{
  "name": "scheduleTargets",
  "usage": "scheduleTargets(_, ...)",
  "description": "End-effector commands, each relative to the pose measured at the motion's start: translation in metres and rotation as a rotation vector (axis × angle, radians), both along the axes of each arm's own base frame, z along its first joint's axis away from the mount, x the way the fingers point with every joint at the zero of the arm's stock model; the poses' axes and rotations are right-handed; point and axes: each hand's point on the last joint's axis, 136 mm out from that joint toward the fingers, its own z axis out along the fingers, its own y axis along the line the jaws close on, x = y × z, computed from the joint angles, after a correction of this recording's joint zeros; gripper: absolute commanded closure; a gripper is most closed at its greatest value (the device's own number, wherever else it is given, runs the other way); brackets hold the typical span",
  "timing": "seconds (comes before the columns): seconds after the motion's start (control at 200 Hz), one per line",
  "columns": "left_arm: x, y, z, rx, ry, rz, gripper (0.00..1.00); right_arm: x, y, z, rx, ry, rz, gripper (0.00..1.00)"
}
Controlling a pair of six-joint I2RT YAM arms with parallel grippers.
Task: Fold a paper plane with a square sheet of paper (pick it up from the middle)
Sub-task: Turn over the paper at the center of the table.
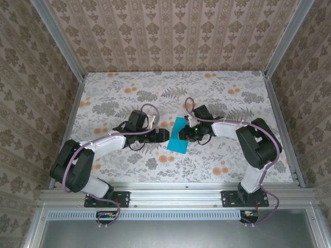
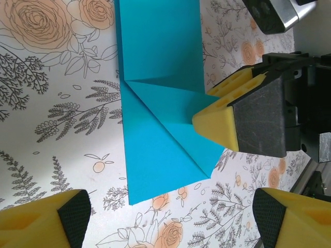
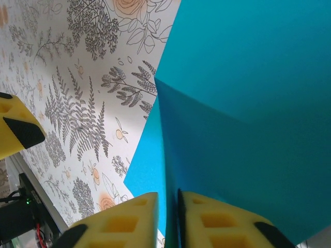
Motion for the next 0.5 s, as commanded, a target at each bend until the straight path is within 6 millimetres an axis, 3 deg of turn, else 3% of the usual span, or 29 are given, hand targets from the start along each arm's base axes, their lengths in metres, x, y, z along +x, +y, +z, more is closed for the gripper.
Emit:
scheduleTargets(0.0,-0.002,-0.003,0.010,-0.063,-0.005,0.004,0.15,0.001,0.010,0.013,0.046,-0.017,0.039,0.85)
scheduleTargets(0.23,0.002,-0.004,0.024,-0.127,-0.029,0.037,0.15,0.001,0.021,0.053,0.193,-0.043,0.055,0.93)
scheduleTargets(0.495,0.011,-0.010,0.048,-0.218,-0.061,0.062,0.16,-0.002,0.033,0.101,0.350,-0.075,0.083,0.94)
